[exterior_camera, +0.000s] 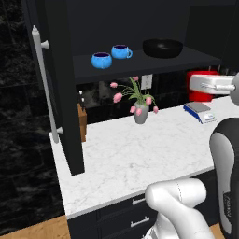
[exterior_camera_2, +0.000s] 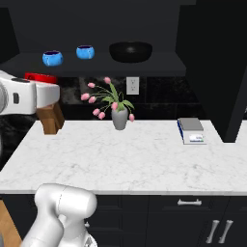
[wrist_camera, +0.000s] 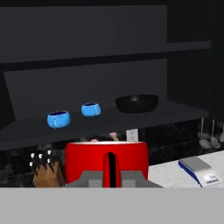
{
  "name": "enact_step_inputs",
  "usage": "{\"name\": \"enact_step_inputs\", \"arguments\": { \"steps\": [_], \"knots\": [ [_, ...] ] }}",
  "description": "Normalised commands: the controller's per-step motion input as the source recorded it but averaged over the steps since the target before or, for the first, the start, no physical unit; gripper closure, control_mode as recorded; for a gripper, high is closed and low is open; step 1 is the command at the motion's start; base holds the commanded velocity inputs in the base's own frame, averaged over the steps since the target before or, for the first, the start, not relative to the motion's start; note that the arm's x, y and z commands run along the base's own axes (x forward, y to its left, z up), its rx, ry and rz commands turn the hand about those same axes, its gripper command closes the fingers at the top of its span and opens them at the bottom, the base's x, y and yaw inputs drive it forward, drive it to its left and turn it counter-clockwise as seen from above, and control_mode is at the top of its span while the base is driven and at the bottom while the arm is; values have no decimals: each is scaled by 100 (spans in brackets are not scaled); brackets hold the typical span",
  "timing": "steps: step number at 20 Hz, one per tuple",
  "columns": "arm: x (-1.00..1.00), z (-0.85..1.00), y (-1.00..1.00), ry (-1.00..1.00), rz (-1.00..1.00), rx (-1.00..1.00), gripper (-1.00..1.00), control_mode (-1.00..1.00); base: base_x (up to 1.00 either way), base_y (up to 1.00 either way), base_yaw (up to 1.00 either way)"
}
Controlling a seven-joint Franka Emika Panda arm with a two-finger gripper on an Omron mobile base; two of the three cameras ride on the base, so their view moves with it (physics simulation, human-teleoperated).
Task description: Gather all objects into one cabinet and sort the glasses and bowls to opposite sides.
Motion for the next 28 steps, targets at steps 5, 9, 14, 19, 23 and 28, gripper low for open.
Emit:
{"name": "enact_step_inputs", "arguments": {
  "steps": [5, 9, 14, 19, 23, 28],
  "knots": [
    [8, 1, 5, -1, 0, 0, 100, -100, 0, 0, 0],
    [0, 0, 7, -10, 0, 0, 100, -100, 0, 0, 0],
    [4, 0, 12, -26, 0, 0, 100, -100, 0, 0, 0],
    [4, 0, 10, -22, 0, 0, 100, -100, 0, 0, 0],
    [7, 0, 3, -3, 0, 0, 100, -100, 0, 0, 0],
    [22, 0, 0, 1, 0, 0, 100, -100, 0, 0, 0]
  ]
}}
